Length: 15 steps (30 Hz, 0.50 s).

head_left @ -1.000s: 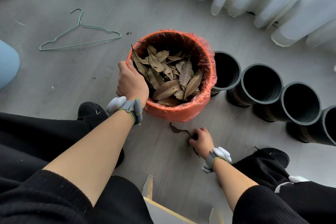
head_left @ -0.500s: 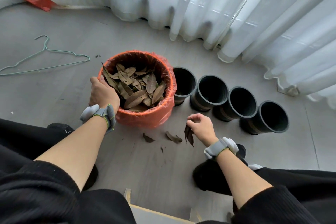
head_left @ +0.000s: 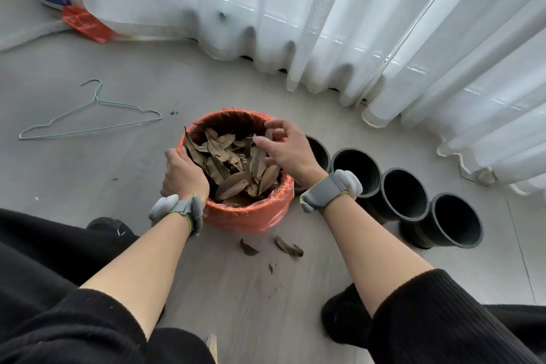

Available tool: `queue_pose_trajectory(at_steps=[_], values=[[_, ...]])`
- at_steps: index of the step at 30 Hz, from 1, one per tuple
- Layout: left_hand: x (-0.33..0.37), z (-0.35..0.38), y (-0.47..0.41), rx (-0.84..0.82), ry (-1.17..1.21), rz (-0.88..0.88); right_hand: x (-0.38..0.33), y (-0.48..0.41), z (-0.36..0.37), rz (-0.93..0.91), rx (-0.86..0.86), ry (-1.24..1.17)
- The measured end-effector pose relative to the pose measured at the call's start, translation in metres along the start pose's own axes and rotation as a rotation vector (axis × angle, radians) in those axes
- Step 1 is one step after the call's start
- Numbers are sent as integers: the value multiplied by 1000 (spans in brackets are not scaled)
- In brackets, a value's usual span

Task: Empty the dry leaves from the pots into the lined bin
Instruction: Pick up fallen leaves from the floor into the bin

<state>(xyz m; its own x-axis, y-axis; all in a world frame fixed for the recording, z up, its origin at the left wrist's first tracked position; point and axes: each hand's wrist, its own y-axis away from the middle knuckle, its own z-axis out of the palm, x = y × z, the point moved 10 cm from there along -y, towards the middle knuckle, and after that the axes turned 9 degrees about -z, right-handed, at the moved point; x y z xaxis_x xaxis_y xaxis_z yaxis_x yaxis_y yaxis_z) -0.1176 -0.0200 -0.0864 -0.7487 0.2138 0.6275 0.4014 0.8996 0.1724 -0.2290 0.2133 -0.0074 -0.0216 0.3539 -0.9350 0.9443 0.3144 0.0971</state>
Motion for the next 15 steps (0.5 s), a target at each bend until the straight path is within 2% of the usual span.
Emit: queue_pose_trajectory(at_steps=[2,4,7,9,10,12,15], values=[[2,-1,2,4,4,8,-3,-1,3,-44,-41,94],[0,-2,-2,13,3,1,-3,-1,-4,-112,16,118],[4,-2,-3,23,-8,1,18,13,-48,-154,347,127],[6,-2,-1,29,8,11,59,40,-75,-56,520,180],[7,-3,-1,35,6,11,89,52,-79,29,523,217],[0,-2,-4,57,-9,-6,162,72,-66,231,352,332],[2,-2,-5,65,1,10,241,107,-36,429,-19,529]])
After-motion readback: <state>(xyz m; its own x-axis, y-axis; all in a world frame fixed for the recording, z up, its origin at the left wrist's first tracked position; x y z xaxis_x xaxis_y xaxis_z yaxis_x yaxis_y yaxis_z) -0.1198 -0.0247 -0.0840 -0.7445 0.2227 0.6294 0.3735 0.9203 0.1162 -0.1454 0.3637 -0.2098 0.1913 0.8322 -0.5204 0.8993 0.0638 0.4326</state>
